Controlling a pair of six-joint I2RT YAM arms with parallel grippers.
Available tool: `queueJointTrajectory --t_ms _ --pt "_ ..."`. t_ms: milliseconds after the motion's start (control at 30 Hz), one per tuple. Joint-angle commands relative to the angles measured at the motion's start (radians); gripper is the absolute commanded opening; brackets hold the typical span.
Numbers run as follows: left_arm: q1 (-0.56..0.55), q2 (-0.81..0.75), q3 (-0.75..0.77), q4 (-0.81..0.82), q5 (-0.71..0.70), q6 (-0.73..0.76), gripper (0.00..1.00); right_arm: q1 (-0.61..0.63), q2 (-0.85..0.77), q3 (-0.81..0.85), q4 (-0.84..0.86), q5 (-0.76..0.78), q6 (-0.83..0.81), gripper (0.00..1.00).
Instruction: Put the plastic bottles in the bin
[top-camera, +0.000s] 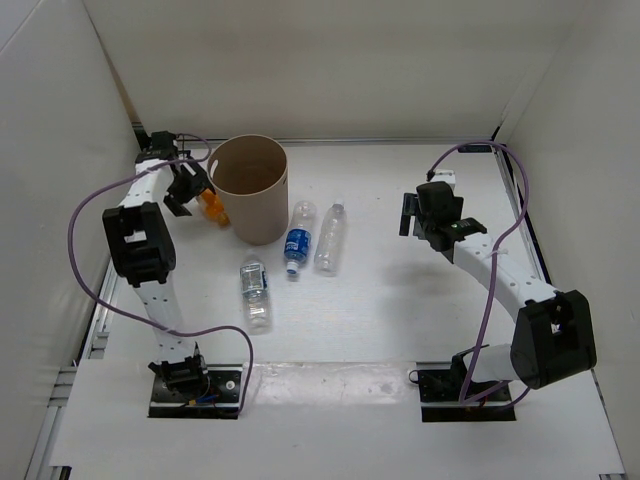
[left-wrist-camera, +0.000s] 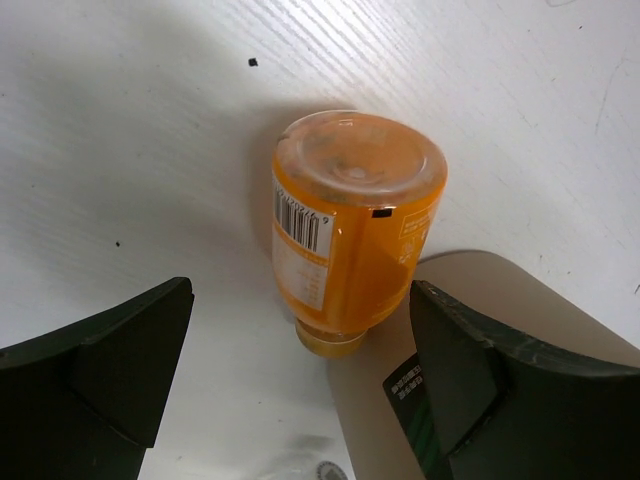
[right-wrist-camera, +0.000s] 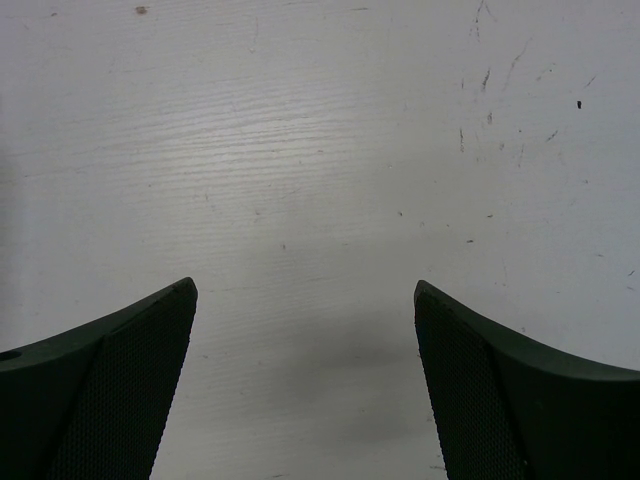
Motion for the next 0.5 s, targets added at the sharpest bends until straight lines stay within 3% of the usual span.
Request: queueJointTrajectory --t_ms 0,467 --pt "-0.009 -0.002 0.052 0.026 -0.024 0.021 1.0 -0.006 -0.002 0.039 0.017 -0.009 -0.006 0.9" --pt "-0.05 0.133 0.206 -0.027 -0.03 0.053 1.0 -0.026 0.003 0.036 0.029 -0.038 -0.011 0.9"
